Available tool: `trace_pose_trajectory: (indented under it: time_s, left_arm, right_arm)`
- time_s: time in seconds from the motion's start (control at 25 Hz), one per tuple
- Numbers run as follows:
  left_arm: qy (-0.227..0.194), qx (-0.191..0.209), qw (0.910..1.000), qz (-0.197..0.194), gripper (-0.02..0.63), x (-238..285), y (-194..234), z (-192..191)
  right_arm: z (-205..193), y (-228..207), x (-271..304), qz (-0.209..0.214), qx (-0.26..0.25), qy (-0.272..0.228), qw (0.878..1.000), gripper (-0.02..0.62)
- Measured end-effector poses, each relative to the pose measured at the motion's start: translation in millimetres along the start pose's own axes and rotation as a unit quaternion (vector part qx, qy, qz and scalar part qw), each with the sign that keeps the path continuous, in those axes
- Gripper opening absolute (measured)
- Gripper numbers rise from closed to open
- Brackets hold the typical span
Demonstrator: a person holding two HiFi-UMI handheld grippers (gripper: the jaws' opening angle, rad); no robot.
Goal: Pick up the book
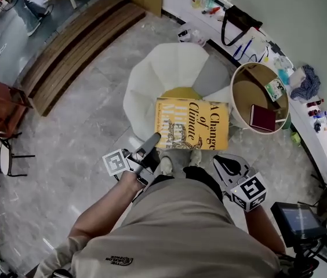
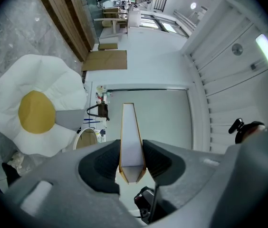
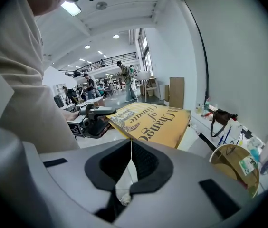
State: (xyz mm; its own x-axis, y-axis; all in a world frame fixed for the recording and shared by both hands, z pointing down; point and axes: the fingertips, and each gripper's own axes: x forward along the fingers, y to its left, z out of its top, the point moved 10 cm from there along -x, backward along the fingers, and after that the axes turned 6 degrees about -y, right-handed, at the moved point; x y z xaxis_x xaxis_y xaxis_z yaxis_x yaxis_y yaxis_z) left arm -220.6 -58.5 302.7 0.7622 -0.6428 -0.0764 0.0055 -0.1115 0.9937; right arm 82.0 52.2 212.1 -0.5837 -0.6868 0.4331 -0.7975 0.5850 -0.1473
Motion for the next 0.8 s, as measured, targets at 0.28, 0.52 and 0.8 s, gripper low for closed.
trace_pose_trajectory:
  time_s: [0.28,0.52,0.8]
  left_arm:
    - [-0.005,0.001,1.0,0.001,0.15,-5.9,-1.5,-1.3]
    - [-0.005,0.004,1.0,0.004,0.15,-5.1,-1.6,-0.1]
    - [-0.007,-0.003,1.0,0.001,0.15,-4.9,-2.4,-0.7]
  right_arm:
    - [5.0,7.4,-1.9,0.003,-0.001,-0.01,1.0,0.015]
    - [9.8,9.6,-2.8,0.004,-0.006,-0.014,1.0,0.014]
    - [13.5,13.3,1.0,0.011,-0.012,-0.014,1.0,0.014]
